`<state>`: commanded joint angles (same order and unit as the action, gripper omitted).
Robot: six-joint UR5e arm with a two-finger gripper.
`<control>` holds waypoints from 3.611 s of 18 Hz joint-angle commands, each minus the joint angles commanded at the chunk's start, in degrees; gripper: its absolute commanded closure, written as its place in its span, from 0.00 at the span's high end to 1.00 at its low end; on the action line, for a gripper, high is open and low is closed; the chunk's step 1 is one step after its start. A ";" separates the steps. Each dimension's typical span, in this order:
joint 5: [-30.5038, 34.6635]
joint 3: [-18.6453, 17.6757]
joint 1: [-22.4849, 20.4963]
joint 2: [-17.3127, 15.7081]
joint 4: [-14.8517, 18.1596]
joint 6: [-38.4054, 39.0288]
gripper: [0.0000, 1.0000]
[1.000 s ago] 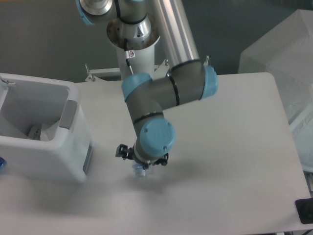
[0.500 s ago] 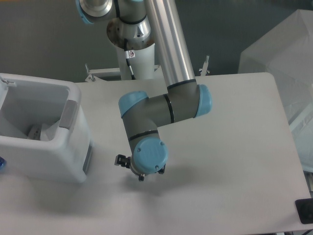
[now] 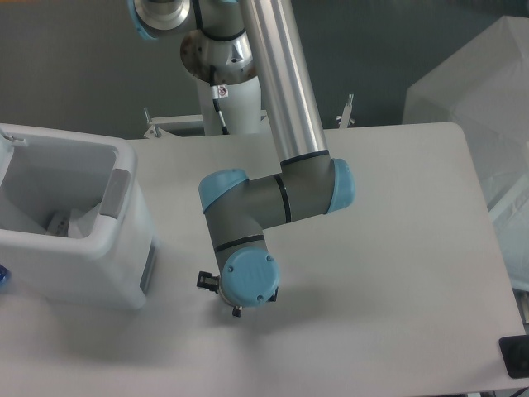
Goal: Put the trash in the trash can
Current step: 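Lower the gripper to the bottle's capped end and close on it, then lift the bottle upright by its cap end, then carry the bottle over the white bin and release it inside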
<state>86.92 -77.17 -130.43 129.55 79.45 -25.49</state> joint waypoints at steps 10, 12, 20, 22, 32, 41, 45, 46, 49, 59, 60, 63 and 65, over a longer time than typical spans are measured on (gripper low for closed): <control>-0.17 0.70 0.00 -5.00 0.17 1.94 0.15; -0.61 1.23 -0.26 -7.81 0.26 1.76 0.15; -7.55 5.62 -3.34 -16.07 -3.41 1.68 0.12; -8.87 5.62 -4.21 -17.75 -6.49 1.68 0.11; -20.64 5.89 -7.38 -24.60 -17.32 2.20 0.11; -38.65 6.06 -6.15 -31.98 -17.67 2.03 0.11; -42.62 6.24 -4.49 -34.36 -19.25 2.20 0.11; -42.71 6.07 -3.35 -34.37 -19.25 2.29 0.11; -42.71 4.57 0.25 -34.19 -19.25 2.12 0.11; -42.71 -1.22 6.06 -34.36 -19.51 -0.51 0.54; -42.71 -1.84 6.06 -34.54 -19.51 -1.57 0.72; -42.63 -3.07 6.06 -35.68 -19.51 -2.37 0.95; -42.37 -3.51 5.98 -36.30 -19.42 -2.45 0.99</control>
<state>44.56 -80.68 -124.45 93.25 60.03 -27.95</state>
